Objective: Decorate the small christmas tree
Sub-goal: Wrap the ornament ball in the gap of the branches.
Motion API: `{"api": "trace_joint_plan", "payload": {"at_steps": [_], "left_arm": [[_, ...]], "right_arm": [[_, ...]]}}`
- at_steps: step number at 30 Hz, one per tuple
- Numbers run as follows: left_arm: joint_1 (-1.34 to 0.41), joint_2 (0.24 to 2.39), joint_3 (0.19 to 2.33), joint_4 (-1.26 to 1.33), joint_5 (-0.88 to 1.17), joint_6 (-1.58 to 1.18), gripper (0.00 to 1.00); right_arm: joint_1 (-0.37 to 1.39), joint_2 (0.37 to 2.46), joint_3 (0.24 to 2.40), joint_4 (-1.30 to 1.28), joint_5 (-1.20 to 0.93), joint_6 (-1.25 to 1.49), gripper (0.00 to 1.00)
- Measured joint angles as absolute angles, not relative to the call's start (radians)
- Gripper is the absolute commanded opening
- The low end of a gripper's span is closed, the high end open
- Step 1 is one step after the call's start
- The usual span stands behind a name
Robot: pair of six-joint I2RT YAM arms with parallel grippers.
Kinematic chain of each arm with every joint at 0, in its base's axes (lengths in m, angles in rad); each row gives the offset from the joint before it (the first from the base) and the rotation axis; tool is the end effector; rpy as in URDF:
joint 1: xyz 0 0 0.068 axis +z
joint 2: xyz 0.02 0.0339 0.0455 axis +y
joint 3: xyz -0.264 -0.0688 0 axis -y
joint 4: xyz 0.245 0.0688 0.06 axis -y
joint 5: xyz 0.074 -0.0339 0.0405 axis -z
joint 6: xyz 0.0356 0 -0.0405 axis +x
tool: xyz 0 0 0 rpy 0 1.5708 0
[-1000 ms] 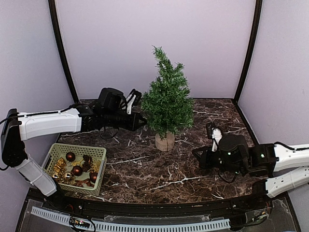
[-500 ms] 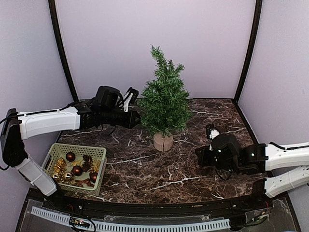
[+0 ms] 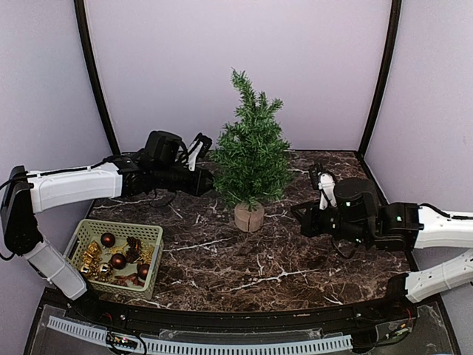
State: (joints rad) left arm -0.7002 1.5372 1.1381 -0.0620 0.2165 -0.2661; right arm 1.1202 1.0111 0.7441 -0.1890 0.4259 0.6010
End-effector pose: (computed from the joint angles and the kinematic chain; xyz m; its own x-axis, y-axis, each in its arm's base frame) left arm 0.2685 -0.2363 0.2890 -0.5325 0.1128 -0.8389 0.6596 0.6764 -0.3277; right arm 0.1123 0.1984 0.2836 -0.5304 0.0861 -0.8434 -0.4344 0.8267 0.3576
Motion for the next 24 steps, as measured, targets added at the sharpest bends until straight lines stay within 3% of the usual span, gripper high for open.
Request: {"api": "trace_joint_plan", "payload": {"at_steps": [11, 24], "left_arm": [[-0.698, 1.537, 1.138, -0.062, 0.221, -0.251, 0.00], [-0.698, 1.537, 1.138, -0.062, 0.220, -0.246, 0.00]], "right_arm": [[1.149, 1.023, 0.838, -0.204, 0.438, 0.565, 0.00], [1.033, 1.180, 0.936, -0.208, 0.514, 0.551, 0.00]]}}
